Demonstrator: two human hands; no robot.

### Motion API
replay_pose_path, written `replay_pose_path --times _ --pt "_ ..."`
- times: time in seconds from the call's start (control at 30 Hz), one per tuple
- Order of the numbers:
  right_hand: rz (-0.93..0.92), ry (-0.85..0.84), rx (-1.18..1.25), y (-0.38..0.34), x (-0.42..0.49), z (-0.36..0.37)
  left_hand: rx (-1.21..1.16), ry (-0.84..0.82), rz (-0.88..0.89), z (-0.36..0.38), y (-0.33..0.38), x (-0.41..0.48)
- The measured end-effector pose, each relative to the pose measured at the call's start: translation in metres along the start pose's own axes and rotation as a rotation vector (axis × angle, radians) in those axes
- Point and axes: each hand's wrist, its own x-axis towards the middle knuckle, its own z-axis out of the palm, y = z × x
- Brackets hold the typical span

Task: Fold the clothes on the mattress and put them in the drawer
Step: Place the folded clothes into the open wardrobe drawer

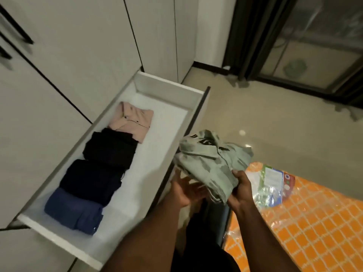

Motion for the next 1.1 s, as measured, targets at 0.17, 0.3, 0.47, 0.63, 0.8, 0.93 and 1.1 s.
replay_pose_path --times 0.17,0.3,0.47,0.63,0.8,0.93,1.1 --pt "0.153 -0.158 -0.389 -0.003 0.005 0.077 0.168 -0.068 0.173 0.009 0.123 -0.031" --pt "0.066 -0.153 -0.635 0.004 0.022 0.135 0.36 -0.047 0.23 0.015 0.205 -0.078" --pt "0.023 -0.15 -0.764 0.026 0.064 0.19 0.714 0.08 0.145 0.017 0.283 -0.084" --pt "0.07 -0.099 -0.812 0.038 0.152 0.231 1.091 0.451 0.289 0.008 0.373 -0.003" --pt "0.192 -0.043 -0.846 0.035 0.272 0.256 1.474 0.682 0.379 0.027 0.441 0.087" --pt "0.232 -0.009 -0.837 0.036 0.381 0.266 1.519 0.758 0.383 0.028 0.497 0.172" --pt "0.324 0.017 -0.816 0.053 0.495 0.273 1.458 0.837 0.372 0.008 0.556 0.257"
